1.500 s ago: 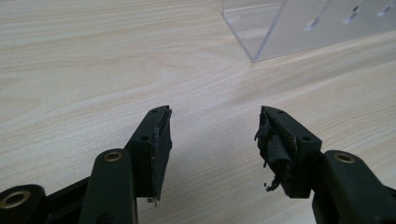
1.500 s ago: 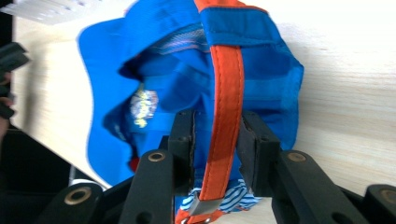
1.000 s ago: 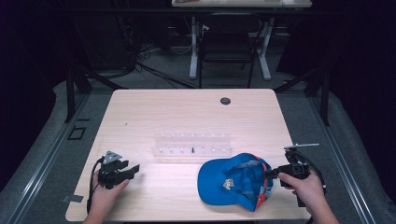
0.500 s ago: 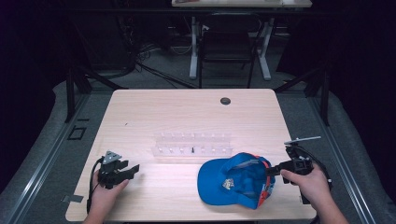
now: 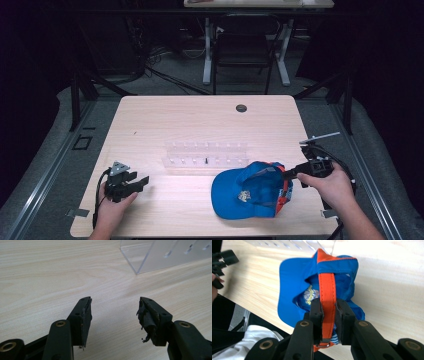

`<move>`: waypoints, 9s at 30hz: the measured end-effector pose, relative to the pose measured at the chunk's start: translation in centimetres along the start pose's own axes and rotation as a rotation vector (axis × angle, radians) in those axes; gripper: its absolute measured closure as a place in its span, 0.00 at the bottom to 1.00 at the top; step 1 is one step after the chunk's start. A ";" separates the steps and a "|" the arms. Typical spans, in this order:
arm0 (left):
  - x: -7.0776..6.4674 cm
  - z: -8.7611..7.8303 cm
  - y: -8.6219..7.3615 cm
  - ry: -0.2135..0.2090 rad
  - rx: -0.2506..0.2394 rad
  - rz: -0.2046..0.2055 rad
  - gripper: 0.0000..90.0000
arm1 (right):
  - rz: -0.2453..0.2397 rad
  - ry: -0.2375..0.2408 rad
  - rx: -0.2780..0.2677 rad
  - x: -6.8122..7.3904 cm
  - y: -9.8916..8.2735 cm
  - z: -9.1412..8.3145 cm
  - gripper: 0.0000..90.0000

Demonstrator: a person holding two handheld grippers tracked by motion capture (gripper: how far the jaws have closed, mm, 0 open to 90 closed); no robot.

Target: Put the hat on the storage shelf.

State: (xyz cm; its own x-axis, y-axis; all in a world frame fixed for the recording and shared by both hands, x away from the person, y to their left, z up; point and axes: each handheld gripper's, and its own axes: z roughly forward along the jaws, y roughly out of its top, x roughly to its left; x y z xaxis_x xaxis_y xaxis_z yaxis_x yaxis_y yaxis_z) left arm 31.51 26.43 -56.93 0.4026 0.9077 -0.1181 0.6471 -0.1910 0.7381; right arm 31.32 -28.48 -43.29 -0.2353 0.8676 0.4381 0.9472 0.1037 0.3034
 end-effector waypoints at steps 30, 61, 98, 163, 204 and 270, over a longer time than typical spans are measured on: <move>0.1 0.0 0.0 0.002 -0.006 0.000 0.49 | -0.024 0.224 0.011 7.5 4.7 -5.0 0.86; 0.2 -0.1 0.1 -0.006 0.005 0.003 0.49 | 0.035 0.549 -0.127 10.0 7.9 -7.4 0.87; -0.1 0.1 0.1 -0.021 -0.006 0.007 0.45 | 0.042 0.556 -0.168 14.2 13.4 -4.2 0.87; -0.3 0.2 0.1 -0.028 -0.004 0.015 0.45 | 0.162 0.468 -0.270 13.7 14.9 -1.2 0.86; -0.4 0.2 0.4 -0.028 -0.018 0.022 0.46 | 0.159 0.427 -0.168 13.3 14.2 4.5 0.85; -0.2 0.3 0.2 -0.019 -0.016 0.017 0.45 | 0.117 0.240 -0.285 3.2 4.3 2.9 0.63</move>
State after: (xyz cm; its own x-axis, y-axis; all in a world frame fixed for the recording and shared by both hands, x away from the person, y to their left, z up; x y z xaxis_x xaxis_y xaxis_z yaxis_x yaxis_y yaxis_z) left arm 31.78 26.13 -56.93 0.4259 0.8971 -0.1177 0.6295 -0.2003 0.7507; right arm 35.30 -23.87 -42.99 -0.2057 0.7238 0.6587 0.8802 -0.1573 0.4477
